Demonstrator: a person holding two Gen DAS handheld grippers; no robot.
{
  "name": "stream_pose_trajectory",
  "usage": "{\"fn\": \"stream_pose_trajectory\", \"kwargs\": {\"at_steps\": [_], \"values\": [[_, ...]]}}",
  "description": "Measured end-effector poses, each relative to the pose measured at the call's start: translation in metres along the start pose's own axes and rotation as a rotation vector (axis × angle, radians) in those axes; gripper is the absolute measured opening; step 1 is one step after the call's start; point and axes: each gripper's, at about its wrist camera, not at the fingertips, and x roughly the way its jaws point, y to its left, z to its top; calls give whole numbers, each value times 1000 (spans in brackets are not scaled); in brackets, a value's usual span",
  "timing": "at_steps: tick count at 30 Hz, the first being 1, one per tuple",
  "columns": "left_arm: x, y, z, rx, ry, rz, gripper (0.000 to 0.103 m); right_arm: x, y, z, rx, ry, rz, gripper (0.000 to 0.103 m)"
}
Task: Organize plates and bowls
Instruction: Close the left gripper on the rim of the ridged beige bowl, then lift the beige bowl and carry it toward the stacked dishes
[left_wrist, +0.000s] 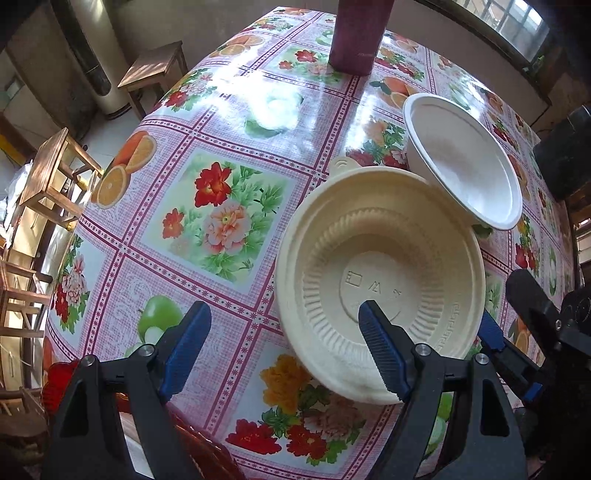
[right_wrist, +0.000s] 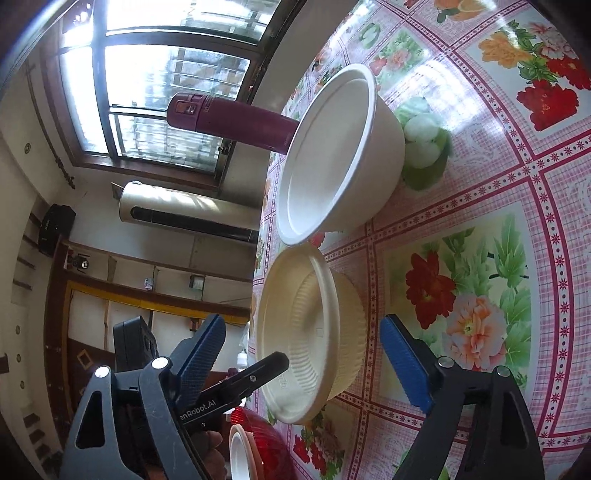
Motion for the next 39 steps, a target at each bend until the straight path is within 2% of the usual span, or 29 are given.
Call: {"fn": "stream_pose_trajectory", "kwargs": {"at_steps": [1, 3, 7, 12, 17, 20, 21, 24, 26, 30, 31, 33, 39], "values": [[-2, 1, 0, 5, -8, 5, 83, 1, 4, -1, -22, 4, -9, 65], [-4, 2, 0, 16, -15, 15, 83, 1, 9, -4, -55, -9, -35, 60], [-5, 7, 1, 4, -21, 7, 82, -4, 14, -4, -88, -49, -91, 60], [0, 9, 1, -7, -7, -6, 78, -6, 16, -5, -106, -58, -125, 61], [1, 9, 0, -16, -2, -18, 76, -6, 29, -7, -178, -90, -204, 61], [1, 8, 0, -16, 3, -31, 65, -8, 34, -9, -210, -107, -234, 60], [2, 6, 0, -15, 6, -37, 65, -8, 35, -9, -219, -110, -241, 57], [2, 3, -1, -1, 9, -40, 54, -8, 38, -11, -245, -114, -265, 49], [2, 3, -1, -4, 11, -46, 47, -8, 38, -12, -248, -115, -270, 48], [0, 4, -1, -6, 2, -37, 39, -7, 37, -11, -262, -116, -281, 42], [0, 6, -1, -8, 1, -38, 34, -7, 38, -11, -268, -116, -286, 36], [-1, 7, -1, -7, 1, -39, 32, -5, 40, -12, -281, -111, -299, 28], [-3, 7, -2, 3, -1, -49, 19, -6, 40, -14, -294, -111, -310, 20]]}}
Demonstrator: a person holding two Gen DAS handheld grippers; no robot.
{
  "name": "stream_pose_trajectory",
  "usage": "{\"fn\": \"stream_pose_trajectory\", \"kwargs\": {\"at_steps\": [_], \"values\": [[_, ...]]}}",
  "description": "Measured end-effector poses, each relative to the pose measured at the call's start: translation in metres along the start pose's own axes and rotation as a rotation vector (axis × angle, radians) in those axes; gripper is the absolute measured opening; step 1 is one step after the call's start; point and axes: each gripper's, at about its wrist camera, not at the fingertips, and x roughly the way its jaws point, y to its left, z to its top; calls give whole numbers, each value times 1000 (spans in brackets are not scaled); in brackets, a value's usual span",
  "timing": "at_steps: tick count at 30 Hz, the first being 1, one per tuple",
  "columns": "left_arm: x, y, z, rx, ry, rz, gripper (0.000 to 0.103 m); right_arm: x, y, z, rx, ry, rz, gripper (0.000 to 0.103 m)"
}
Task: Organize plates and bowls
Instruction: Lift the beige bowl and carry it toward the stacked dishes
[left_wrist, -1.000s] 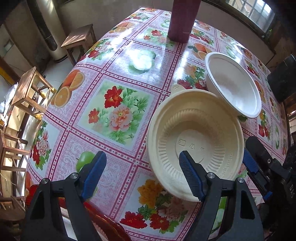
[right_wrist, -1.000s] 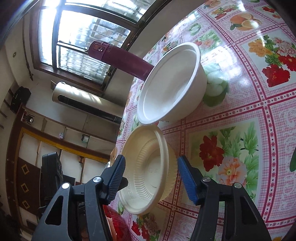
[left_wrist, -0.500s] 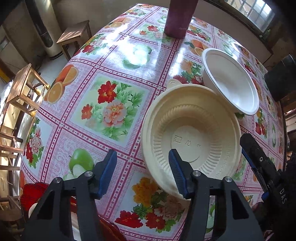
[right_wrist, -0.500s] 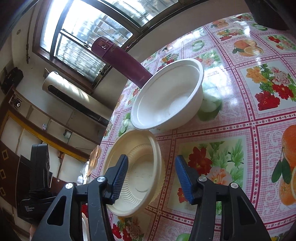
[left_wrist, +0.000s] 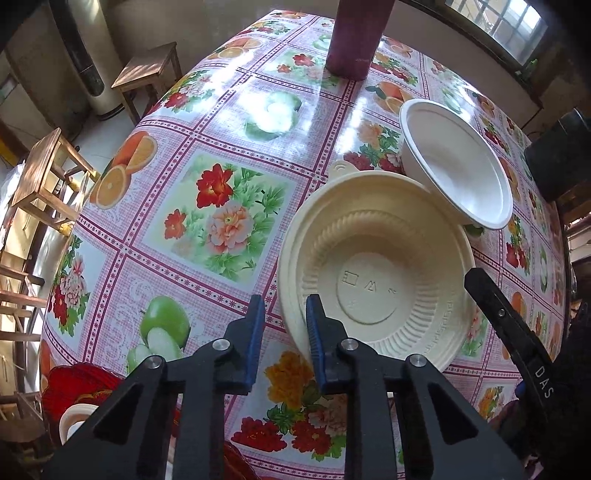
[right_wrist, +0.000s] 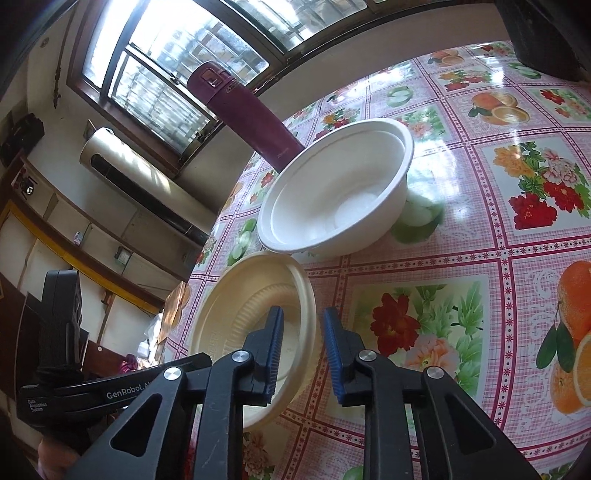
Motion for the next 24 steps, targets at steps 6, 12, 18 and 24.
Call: {"fn": "stream_pose_trajectory", "kwargs": {"at_steps": [6, 12, 18, 24], "values": [[-1, -4, -1, 18, -3, 15, 13, 3, 0, 1, -2, 8, -7, 15], [-2, -7, -2, 31, -7, 31, 13, 5, 2, 1, -8, 16, -7, 9], [-4, -10, -7, 41, -10, 44, 13, 3, 1, 1, -13, 22, -9, 9], [-17, -8, -16, 50, -22, 33, 13, -10, 4, -3, -23, 22, -11, 9]]}}
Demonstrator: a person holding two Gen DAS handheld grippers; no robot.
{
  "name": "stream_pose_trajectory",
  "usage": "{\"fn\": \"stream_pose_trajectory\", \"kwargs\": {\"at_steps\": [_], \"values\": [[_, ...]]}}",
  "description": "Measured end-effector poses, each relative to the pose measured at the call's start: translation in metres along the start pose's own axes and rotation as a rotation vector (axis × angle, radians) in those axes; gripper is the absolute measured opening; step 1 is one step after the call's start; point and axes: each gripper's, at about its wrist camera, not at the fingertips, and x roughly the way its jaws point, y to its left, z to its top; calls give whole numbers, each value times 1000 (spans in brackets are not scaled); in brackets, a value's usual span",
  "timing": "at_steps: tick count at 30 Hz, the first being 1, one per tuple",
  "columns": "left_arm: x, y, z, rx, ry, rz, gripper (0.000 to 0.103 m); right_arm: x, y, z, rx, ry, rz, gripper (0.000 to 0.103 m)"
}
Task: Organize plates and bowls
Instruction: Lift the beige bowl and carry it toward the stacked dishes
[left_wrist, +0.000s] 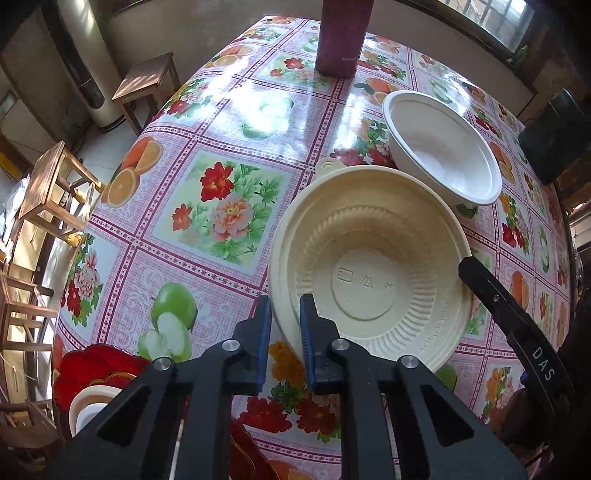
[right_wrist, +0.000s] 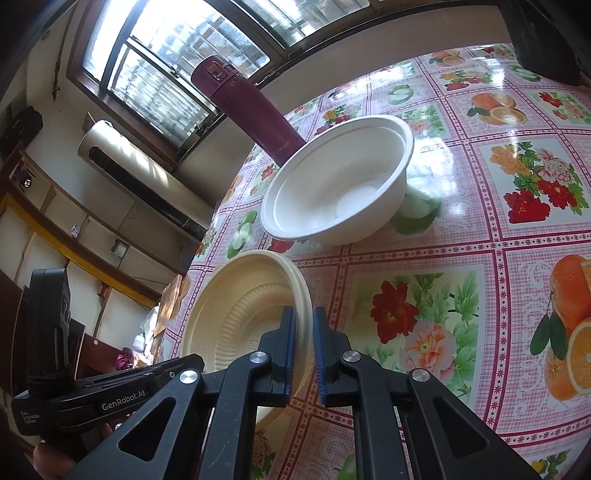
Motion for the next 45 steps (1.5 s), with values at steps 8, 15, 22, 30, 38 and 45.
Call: {"fn": "stream_pose_trajectory", "kwargs": {"at_steps": [8, 15, 22, 30, 38, 45], "values": [[-18, -11, -18, 36, -23, -32, 13, -33, -4, -17, -8, -42, -16, 9], [-35, -34, -47, 88, -66, -66, 13, -75, -16, -43, 6, -83, -48, 9], [-49, -52, -79, 120, -102, -122, 13, -126, -15, -63, -13, -144, -75, 9], [-54, -54, -108, 111, -138, -152, 14, -157, -6, -85, -43, -172, -78, 9], [-78, -31, -123, 106, -240, -108, 14, -160, 20, -96, -81, -171, -49, 9], [-100, 4, -136, 75, -325, -71, 13, -152, 55, -99, -146, -161, -14, 9]]}}
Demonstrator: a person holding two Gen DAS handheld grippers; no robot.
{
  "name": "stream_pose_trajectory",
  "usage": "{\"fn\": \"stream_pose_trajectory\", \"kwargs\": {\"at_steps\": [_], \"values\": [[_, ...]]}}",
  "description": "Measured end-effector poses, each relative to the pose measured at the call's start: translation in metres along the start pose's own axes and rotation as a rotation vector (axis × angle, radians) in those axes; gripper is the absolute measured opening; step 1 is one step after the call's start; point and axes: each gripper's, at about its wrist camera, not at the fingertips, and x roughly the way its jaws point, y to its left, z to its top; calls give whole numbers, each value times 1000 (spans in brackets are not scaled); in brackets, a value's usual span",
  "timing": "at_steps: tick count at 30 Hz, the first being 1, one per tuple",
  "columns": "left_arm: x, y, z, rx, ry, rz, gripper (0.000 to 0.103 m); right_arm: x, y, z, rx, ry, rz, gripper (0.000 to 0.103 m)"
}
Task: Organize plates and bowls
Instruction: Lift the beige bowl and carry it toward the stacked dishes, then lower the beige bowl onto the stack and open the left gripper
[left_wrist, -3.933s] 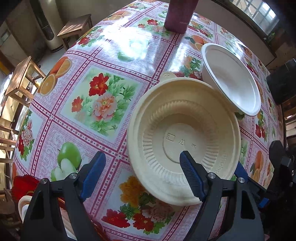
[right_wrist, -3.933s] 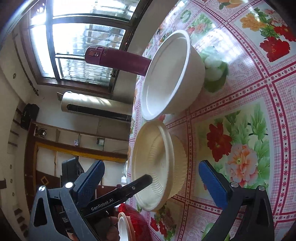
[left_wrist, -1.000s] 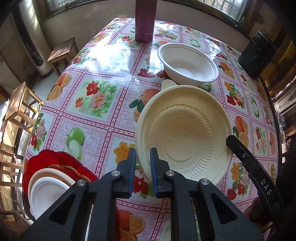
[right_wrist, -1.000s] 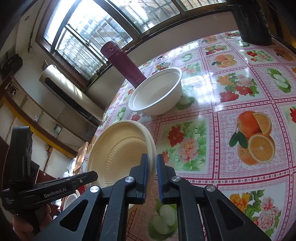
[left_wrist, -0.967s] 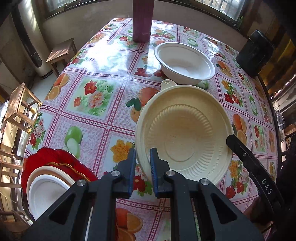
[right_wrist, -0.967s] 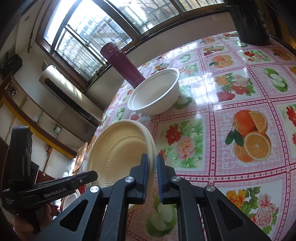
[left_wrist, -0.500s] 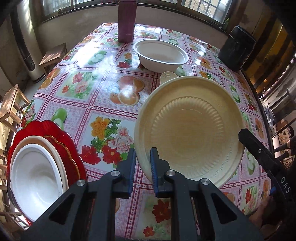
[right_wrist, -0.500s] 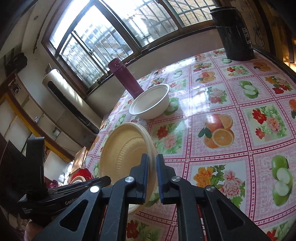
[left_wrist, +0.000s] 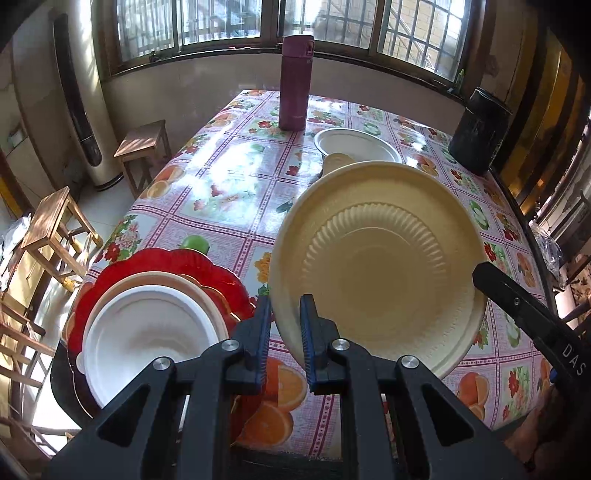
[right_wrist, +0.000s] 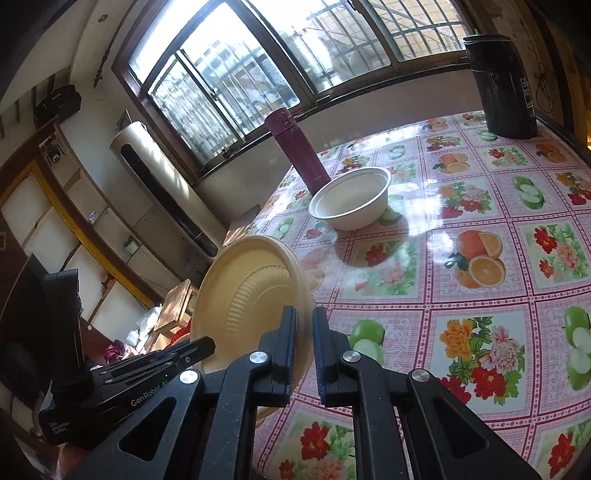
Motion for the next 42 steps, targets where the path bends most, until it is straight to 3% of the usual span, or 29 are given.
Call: {"fn": "stream_pose_trajectory", "kwargs": {"at_steps": [15, 30, 42], "values": [[-32, 63, -18, -58, -99, 91, 14, 40, 64, -10, -83, 74, 73, 9], [-25, 110, -40, -132, -71, 153, 14, 72, 103, -31, -144, 156, 112, 9], [-20, 122, -48, -147, -47, 177, 14, 82, 111, -38, -140, 195, 127, 9]]}}
